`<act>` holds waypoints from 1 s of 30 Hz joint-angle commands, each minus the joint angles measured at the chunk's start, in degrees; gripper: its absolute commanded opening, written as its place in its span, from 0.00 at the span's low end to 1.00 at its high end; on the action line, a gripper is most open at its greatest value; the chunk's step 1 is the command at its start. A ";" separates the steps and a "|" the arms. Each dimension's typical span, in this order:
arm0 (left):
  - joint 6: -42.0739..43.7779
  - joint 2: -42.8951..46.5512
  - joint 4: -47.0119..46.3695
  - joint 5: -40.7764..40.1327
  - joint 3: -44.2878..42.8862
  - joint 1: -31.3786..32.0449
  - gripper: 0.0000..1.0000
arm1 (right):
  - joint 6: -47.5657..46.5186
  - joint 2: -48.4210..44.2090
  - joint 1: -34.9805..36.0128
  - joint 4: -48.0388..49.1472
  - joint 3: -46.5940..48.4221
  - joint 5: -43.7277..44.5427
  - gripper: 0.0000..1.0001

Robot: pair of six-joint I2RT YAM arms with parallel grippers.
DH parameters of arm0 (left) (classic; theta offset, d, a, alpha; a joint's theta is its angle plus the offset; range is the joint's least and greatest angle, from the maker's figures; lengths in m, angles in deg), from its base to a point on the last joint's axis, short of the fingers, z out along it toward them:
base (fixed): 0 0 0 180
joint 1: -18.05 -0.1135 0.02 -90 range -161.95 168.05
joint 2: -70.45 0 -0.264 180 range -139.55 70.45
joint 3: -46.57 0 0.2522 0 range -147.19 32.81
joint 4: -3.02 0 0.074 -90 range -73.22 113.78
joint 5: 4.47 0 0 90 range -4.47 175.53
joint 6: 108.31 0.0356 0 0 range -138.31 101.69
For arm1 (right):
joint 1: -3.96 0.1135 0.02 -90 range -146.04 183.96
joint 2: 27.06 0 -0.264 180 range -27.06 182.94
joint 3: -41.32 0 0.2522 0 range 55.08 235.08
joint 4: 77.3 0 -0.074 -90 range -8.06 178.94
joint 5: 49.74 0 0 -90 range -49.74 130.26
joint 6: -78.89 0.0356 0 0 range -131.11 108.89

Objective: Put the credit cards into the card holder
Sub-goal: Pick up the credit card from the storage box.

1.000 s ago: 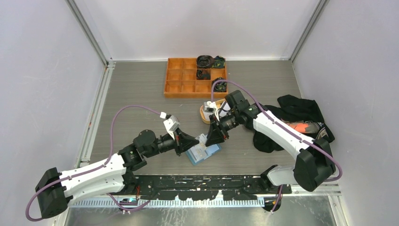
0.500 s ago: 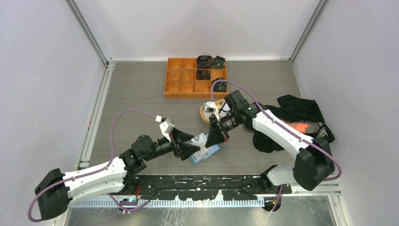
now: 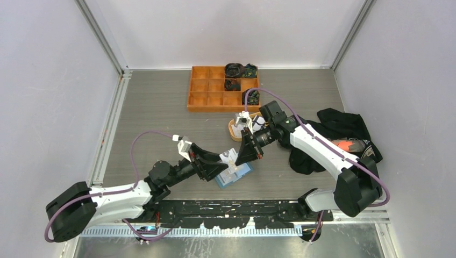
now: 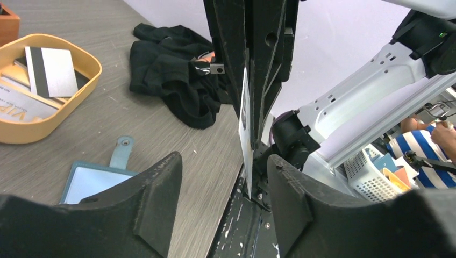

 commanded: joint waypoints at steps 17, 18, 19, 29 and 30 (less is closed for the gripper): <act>-1.47 -4.71 -10.14 0.48 -4.05 -0.29 0.16 | -2.64 -0.09 0.02 0.15 0.56 -1.61 0.01; -1.46 -5.10 -10.59 0.69 -4.01 -0.29 0.05 | -2.89 -0.11 0.10 0.01 0.56 -1.33 0.01; -1.51 -5.61 -11.10 0.90 -3.90 -0.29 0.01 | -3.30 -0.13 0.06 -0.20 0.48 -1.09 0.01; -5.67 -3.99 -8.29 -1.00 0.64 -2.18 0.00 | -18.08 -3.33 -3.44 -11.07 3.65 9.79 0.49; -6.42 -2.94 -6.28 -1.52 1.15 -2.42 0.00 | -18.86 -4.62 -4.47 -10.70 3.19 10.95 0.52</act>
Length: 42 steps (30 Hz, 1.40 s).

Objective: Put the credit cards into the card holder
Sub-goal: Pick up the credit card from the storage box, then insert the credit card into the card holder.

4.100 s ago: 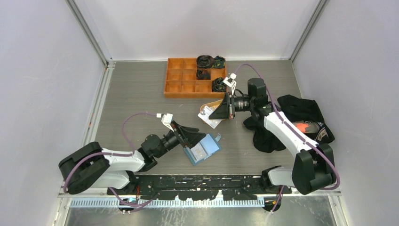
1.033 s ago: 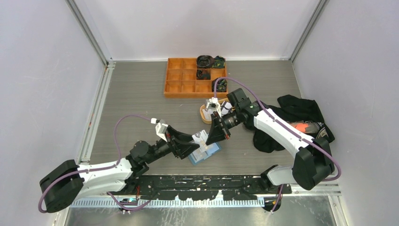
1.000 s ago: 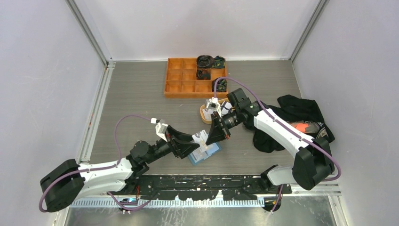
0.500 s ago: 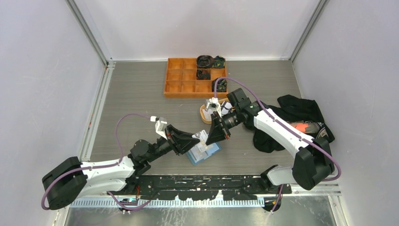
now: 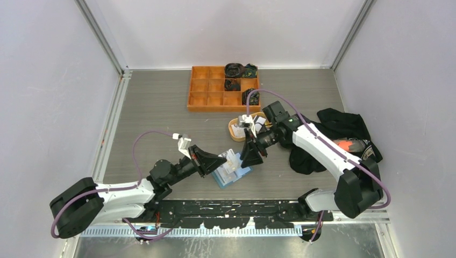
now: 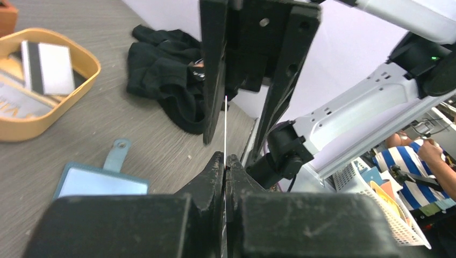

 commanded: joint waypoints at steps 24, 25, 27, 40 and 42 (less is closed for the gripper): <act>-10.11 6.21 18.31 -6.18 1.75 -1.39 0.00 | -50.22 -1.43 -1.74 -10.39 -1.19 22.55 0.97; -10.26 5.50 17.62 -6.04 1.75 -1.46 0.00 | -49.38 -0.91 -1.46 -9.91 -1.71 22.38 0.96; -10.46 4.68 16.88 -6.05 1.75 -1.50 0.00 | -49.04 -0.89 -1.34 -8.83 -3.73 22.53 0.95; -11.35 10.23 20.82 -9.98 2.45 -1.61 0.00 | -47.83 -0.49 -1.09 -5.64 -7.77 26.08 0.96; -11.39 10.75 21.14 -10.83 2.60 -1.70 0.00 | -47.62 -0.29 -1.09 -5.66 -7.74 26.10 0.96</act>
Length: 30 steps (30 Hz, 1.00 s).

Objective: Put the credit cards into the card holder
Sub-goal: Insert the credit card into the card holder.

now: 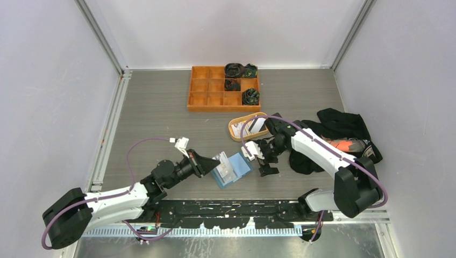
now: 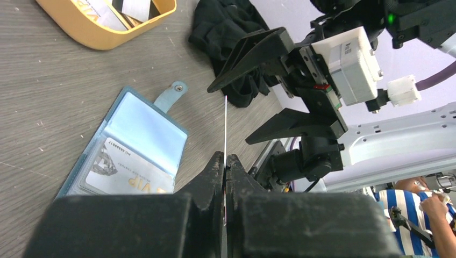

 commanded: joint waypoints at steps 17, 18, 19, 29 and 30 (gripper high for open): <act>-6.03 -13.93 -12.59 -7.04 -0.76 -0.32 0.00 | 8.66 7.65 7.25 8.62 0.45 7.32 0.88; -6.69 -15.35 -13.69 -7.71 -0.70 -0.30 0.00 | 8.83 7.62 7.38 8.67 0.49 7.33 0.88; -7.36 -16.84 -14.63 -8.31 -0.68 -0.29 0.00 | 8.85 7.49 7.41 8.67 0.50 7.34 0.87; -13.69 -36.05 -30.88 -9.51 -2.59 -0.14 0.00 | 13.75 10.00 10.03 13.87 -0.22 11.42 0.82; -14.29 -37.90 -33.22 -9.65 -2.47 -0.13 0.00 | 13.89 10.24 10.17 13.94 -0.13 11.79 0.82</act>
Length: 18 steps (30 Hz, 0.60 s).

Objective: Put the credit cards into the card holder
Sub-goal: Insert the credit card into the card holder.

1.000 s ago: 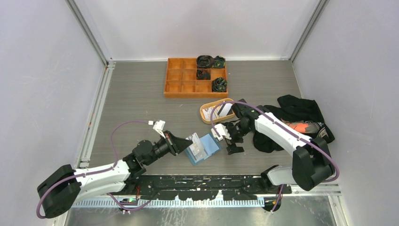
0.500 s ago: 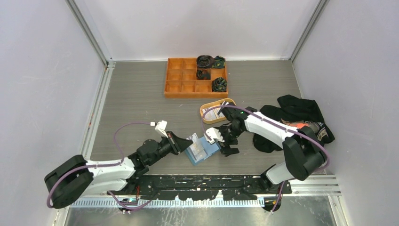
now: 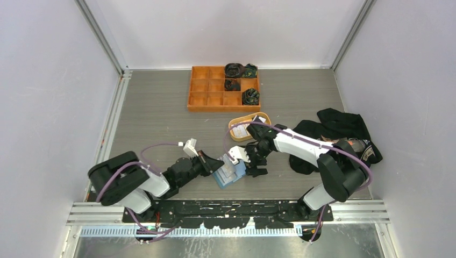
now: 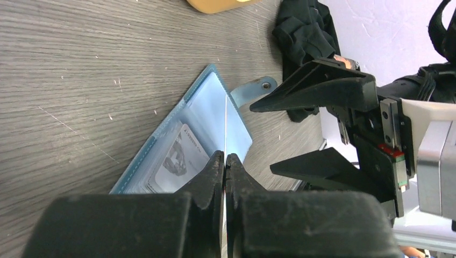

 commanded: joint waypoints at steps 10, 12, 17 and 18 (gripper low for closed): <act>-7.90 -10.95 -20.49 -4.44 0.21 1.07 0.00 | 2.90 2.37 1.27 3.81 -0.51 6.08 0.76; -8.05 -8.98 -19.76 -5.31 1.29 1.24 0.00 | 2.85 2.86 1.29 3.69 -0.43 6.58 0.75; -10.53 -4.02 -10.80 -5.32 0.91 1.85 0.00 | 2.90 3.59 1.27 3.20 -0.08 7.17 0.71; -10.80 -3.01 -8.93 -5.44 0.77 2.06 0.00 | 2.90 3.67 1.27 3.16 0.00 7.21 0.71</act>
